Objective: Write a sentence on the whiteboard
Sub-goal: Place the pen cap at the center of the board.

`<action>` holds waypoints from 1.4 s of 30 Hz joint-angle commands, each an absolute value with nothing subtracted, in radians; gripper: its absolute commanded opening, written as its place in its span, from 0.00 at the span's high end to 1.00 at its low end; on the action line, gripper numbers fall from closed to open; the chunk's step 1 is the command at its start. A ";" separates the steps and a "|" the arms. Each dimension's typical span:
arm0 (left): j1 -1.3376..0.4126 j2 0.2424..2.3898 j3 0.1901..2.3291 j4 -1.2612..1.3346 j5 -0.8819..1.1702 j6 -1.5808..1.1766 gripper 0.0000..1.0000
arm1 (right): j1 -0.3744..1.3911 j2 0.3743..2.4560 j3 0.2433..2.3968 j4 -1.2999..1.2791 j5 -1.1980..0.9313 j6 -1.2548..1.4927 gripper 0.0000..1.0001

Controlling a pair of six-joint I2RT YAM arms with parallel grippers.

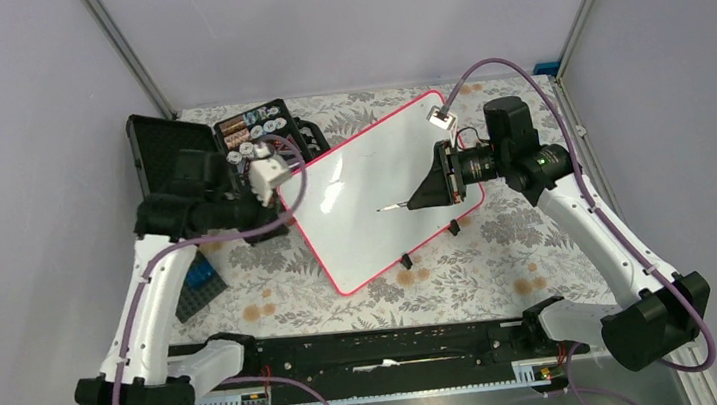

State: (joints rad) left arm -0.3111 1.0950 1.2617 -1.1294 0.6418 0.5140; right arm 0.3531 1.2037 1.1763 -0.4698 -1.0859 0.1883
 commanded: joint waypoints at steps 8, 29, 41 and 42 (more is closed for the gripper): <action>0.276 1.210 1.347 -1.456 0.829 1.001 1.00 | 0.345 1.189 1.198 -0.476 -1.108 0.170 1.00; 0.332 1.353 0.886 -0.849 0.461 0.907 0.98 | 0.344 1.198 1.180 -0.476 -1.103 0.169 1.00; 0.231 1.445 0.797 -0.669 0.357 0.846 0.89 | 0.343 1.203 1.172 -0.474 -1.108 0.166 1.00; 0.228 1.457 0.798 -0.665 0.356 0.844 0.87 | 0.344 1.201 1.170 -0.475 -1.109 0.166 1.00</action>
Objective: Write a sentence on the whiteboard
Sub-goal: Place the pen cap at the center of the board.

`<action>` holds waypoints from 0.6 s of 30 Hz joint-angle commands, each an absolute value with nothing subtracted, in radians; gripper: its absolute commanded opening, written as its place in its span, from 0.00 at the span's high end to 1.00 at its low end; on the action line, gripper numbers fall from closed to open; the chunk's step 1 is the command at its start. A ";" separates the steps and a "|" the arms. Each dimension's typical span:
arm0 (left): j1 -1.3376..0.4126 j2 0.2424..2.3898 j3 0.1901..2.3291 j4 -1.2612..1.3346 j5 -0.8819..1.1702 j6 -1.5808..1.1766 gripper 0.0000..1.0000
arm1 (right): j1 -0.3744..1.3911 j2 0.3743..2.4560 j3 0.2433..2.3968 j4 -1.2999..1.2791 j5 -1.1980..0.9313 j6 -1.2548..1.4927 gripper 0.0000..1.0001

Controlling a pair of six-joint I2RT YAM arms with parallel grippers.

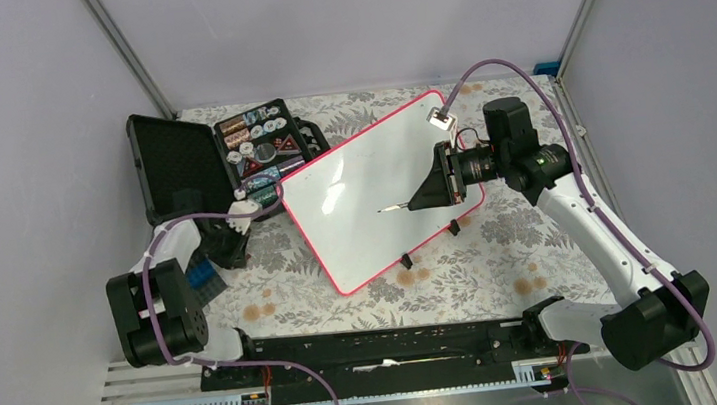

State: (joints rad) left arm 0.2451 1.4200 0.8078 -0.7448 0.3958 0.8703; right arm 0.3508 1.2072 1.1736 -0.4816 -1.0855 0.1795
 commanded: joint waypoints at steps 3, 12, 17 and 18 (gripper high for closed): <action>0.226 1.481 0.793 -0.651 0.349 0.838 0.84 | 0.344 1.192 1.167 -0.474 -1.111 0.167 1.00; 0.202 1.497 0.781 -0.650 0.341 0.829 0.70 | 0.344 1.181 1.151 -0.481 -1.091 0.143 1.00; 0.202 1.503 0.787 -0.678 0.353 0.832 0.59 | 0.344 1.195 1.162 -0.533 -1.059 0.087 1.00; 0.202 1.503 0.792 -0.684 0.357 0.830 0.57 | 0.344 1.196 1.164 -0.541 -1.054 0.077 1.00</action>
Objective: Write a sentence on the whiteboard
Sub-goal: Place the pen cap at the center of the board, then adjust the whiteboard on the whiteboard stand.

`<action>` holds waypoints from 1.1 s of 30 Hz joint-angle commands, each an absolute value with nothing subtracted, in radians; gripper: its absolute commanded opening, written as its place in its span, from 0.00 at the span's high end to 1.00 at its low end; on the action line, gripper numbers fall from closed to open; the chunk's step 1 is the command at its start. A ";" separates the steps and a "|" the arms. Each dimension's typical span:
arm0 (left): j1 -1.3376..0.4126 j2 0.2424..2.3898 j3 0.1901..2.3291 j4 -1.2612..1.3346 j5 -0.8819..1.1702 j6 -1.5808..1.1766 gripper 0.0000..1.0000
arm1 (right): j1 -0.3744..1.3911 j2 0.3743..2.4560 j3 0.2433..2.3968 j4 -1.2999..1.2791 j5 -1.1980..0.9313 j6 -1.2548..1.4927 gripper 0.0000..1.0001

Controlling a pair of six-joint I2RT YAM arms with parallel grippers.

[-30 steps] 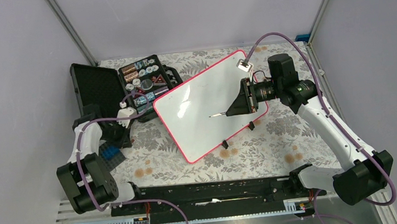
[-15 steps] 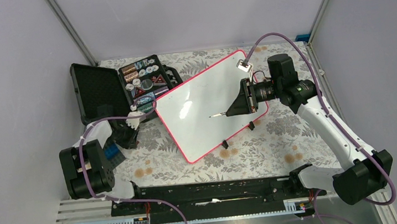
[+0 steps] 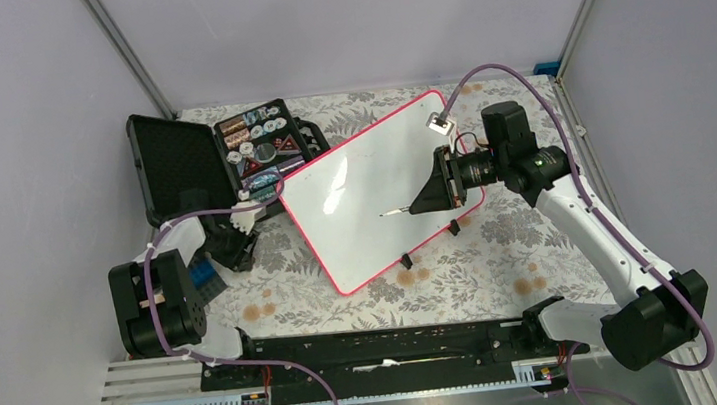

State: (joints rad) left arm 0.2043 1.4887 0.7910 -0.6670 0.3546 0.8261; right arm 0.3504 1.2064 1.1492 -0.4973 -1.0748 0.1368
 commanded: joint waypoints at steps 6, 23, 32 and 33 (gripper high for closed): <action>0.203 1.480 0.852 -0.766 0.415 0.817 0.39 | 0.344 1.207 1.170 -0.574 -1.032 0.030 1.00; 0.251 1.360 1.086 -1.058 0.647 0.798 0.01 | 0.351 1.254 1.208 -0.629 -0.956 -0.096 1.00; 0.272 1.316 1.215 -1.157 0.817 0.765 0.01 | 0.414 1.314 1.290 -0.646 -0.849 -0.181 1.00; 0.273 1.317 1.221 -1.157 0.823 0.760 0.01 | 0.418 1.323 1.298 -0.646 -0.848 -0.184 1.00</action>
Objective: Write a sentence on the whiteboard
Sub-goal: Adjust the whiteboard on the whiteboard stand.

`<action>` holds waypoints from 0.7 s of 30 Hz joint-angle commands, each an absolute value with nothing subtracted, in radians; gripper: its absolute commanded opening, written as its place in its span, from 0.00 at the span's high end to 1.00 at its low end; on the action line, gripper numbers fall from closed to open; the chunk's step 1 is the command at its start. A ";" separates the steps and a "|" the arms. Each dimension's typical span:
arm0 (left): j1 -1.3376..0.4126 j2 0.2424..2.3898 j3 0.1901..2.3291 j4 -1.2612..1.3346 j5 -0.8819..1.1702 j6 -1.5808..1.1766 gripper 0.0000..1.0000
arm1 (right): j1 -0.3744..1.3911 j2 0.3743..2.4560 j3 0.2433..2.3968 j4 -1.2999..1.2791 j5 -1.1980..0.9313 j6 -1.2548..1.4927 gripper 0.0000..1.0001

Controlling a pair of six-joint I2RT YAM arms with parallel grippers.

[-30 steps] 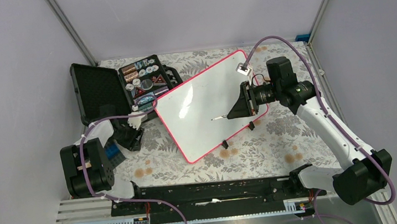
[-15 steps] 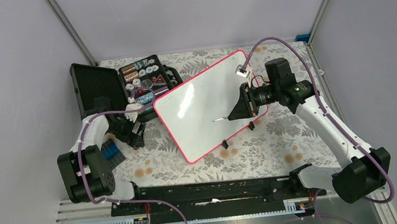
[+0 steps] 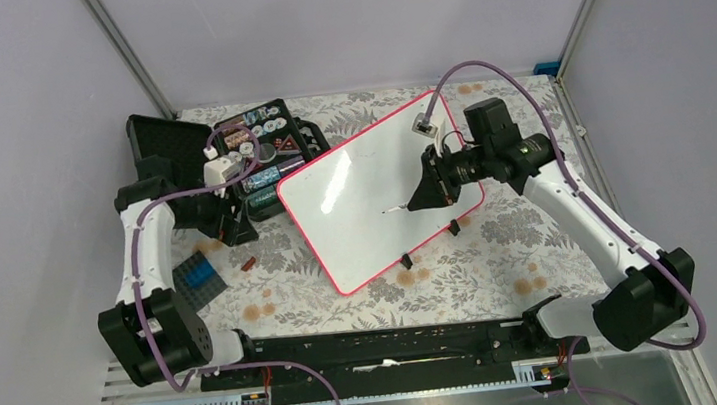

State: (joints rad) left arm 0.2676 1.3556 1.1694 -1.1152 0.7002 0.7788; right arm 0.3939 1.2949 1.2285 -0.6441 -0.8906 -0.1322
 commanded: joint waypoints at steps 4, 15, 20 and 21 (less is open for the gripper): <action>0.273 1.325 1.241 -1.166 0.816 0.760 0.01 | 0.436 1.357 1.336 -0.645 -0.843 -0.193 1.00; 0.269 1.308 1.277 -1.167 1.064 0.751 0.01 | 0.522 1.444 1.462 -0.622 -0.763 -0.225 1.00; 0.206 1.343 1.272 -1.050 1.128 0.652 0.01 | 0.600 1.515 1.565 -0.579 -0.695 -0.228 1.00; 0.183 1.344 1.265 -1.007 1.124 0.610 0.03 | 0.618 1.528 1.582 -0.569 -0.668 -0.232 1.00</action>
